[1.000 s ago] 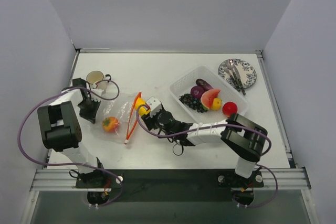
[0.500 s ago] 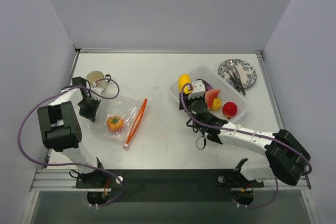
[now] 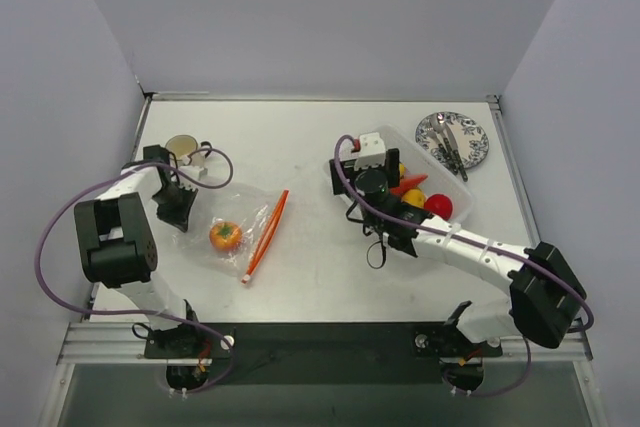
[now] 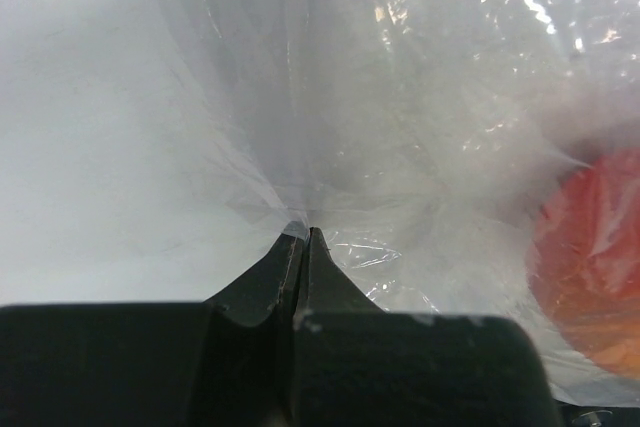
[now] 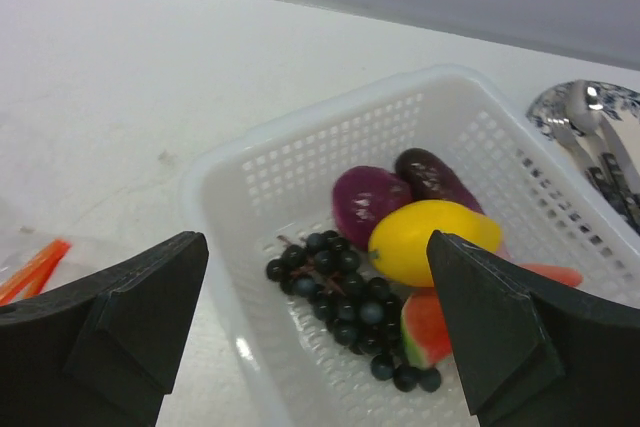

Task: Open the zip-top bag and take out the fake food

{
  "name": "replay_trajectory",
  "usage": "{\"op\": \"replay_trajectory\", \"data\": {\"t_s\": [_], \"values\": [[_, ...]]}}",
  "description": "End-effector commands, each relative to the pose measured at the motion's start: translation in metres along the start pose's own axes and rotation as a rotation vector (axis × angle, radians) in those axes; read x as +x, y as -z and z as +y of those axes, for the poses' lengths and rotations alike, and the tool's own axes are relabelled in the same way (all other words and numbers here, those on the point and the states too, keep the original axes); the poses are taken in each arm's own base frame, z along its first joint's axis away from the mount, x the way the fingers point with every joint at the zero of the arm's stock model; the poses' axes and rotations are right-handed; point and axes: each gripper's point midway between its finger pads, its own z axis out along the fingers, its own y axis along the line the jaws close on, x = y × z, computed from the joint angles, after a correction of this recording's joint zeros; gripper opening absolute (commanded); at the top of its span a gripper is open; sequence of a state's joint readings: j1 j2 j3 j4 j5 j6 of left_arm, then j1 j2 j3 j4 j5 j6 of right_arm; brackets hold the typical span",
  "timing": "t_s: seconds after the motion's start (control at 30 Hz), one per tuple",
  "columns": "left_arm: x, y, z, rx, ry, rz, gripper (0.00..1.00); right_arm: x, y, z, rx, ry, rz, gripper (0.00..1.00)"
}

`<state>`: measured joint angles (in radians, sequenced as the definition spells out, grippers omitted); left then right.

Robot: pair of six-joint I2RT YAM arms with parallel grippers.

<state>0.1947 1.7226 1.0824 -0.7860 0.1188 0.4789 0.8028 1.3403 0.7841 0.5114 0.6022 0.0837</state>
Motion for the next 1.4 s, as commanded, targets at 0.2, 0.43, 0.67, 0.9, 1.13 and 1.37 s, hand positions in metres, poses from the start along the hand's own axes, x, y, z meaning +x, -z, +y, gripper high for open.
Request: {"op": "replay_trajectory", "data": {"t_s": [0.2, 0.43, 0.67, 0.9, 1.13, 1.37], "values": [[-0.016, 0.003, -0.016, 0.021, -0.031, -0.035, 0.0, 0.081, 0.055, 0.136, -0.536, 0.238, 0.09, 0.77], [-0.026, -0.006, -0.014, 0.004, -0.031, -0.031, 0.0, 0.105, 0.068, 0.191, -0.725, 0.224, 0.065, 0.77], [-0.024, -0.009, -0.014, -0.01, -0.042, -0.024, 0.0, 0.102, 0.063, 0.222, -0.795, 0.202, 0.06, 0.77], [-0.023, -0.011, -0.013, -0.014, -0.044, -0.024, 0.0, 0.107, 0.068, 0.237, -0.865, 0.195, 0.073, 0.78], [-0.027, -0.008, -0.015, -0.008, -0.045, -0.029, 0.0, 0.118, 0.063, 0.253, -0.897, 0.204, 0.093, 0.78], [-0.029, -0.007, -0.017, -0.006, -0.05, -0.031, 0.0, 0.124, 0.064, 0.272, -0.945, 0.146, 0.124, 0.78]]}}
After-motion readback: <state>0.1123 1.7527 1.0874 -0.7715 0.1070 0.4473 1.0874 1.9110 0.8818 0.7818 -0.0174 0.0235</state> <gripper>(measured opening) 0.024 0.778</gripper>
